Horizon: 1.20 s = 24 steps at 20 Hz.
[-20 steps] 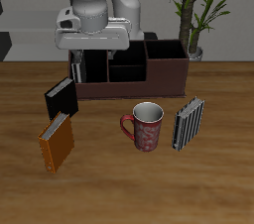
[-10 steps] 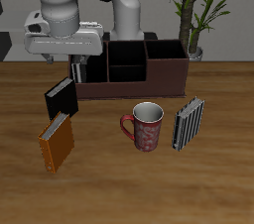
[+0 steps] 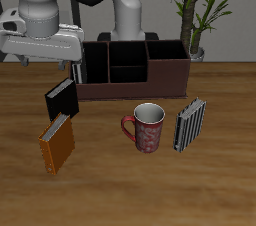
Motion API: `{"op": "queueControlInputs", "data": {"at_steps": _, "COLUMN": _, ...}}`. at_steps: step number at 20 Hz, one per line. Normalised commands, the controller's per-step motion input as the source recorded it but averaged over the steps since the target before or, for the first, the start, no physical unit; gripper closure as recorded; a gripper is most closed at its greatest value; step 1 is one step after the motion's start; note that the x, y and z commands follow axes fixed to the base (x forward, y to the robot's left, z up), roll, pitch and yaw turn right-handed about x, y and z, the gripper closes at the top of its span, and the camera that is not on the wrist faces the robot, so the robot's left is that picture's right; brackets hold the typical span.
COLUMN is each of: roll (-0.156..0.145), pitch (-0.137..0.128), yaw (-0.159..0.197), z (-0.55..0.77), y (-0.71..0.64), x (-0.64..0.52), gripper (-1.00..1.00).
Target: Place the right striped book into the back desk caddy's left compartment and place the orange book into the back desk caddy's left compartment and place the red mug into the back desk caddy's right compartment
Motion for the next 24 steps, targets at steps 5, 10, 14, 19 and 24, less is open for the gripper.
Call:
{"op": "queueControlInputs", "data": {"at_steps": 5, "roll": -0.052, "pitch": -0.029, "yaw": -0.027, "z": -0.01, "y": -0.30, "x": 0.31, "gripper": -1.00}}
{"op": "queueControlInputs", "data": {"at_steps": 10, "roll": -0.022, "pitch": -0.028, "yaw": -0.034, "z": -0.07, "y": -0.04, "x": 0.23, "gripper": -1.00}}
{"op": "queueControlInputs", "data": {"at_steps": 14, "roll": 0.002, "pitch": -0.027, "yaw": -0.013, "z": -0.07, "y": 0.09, "x": 0.15, "gripper": -1.00}}
{"op": "queueControlInputs", "data": {"at_steps": 19, "roll": 0.040, "pitch": -0.050, "yaw": -0.040, "z": -0.04, "y": 0.18, "x": 0.07, "gripper": -1.00}}
{"op": "queueControlInputs", "data": {"at_steps": 24, "roll": 0.018, "pitch": -0.005, "yaw": -0.039, "z": -0.23, "y": 0.13, "x": 0.25, "gripper": -1.00}}
